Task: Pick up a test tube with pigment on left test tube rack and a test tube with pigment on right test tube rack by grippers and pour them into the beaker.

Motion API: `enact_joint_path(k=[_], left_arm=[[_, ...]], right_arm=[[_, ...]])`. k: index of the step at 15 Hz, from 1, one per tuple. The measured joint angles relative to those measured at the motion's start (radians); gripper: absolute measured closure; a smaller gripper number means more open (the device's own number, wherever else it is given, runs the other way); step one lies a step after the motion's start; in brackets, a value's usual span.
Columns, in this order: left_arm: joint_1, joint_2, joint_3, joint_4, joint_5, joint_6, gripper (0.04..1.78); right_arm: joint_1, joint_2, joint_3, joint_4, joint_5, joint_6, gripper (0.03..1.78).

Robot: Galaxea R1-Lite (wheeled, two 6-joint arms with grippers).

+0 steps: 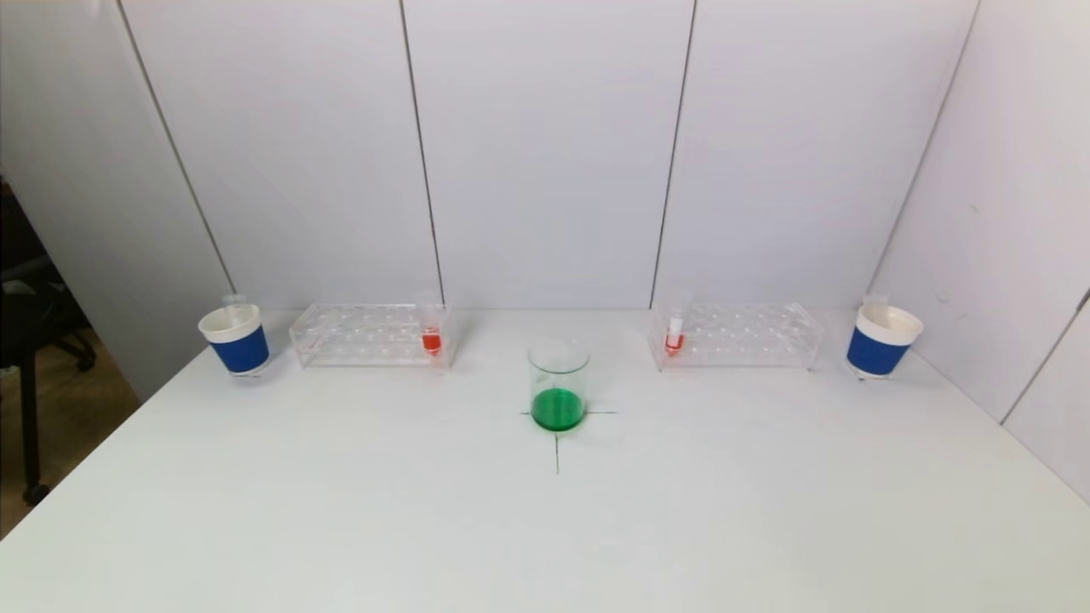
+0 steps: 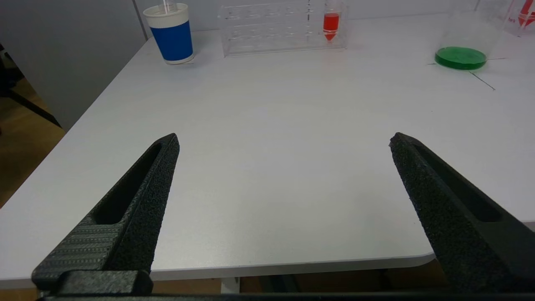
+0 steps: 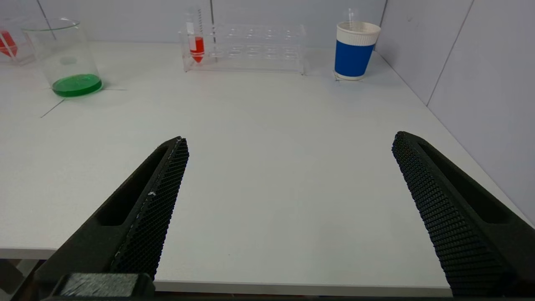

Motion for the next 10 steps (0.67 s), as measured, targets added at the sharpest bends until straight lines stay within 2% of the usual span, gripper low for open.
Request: enact_joint_path(k=[10], left_arm=[[0.0, 0.0, 0.0, 0.0, 0.0, 0.0, 0.06]], right_arm=[[0.0, 0.0, 0.0, 0.0, 0.0, 0.0, 0.04]])
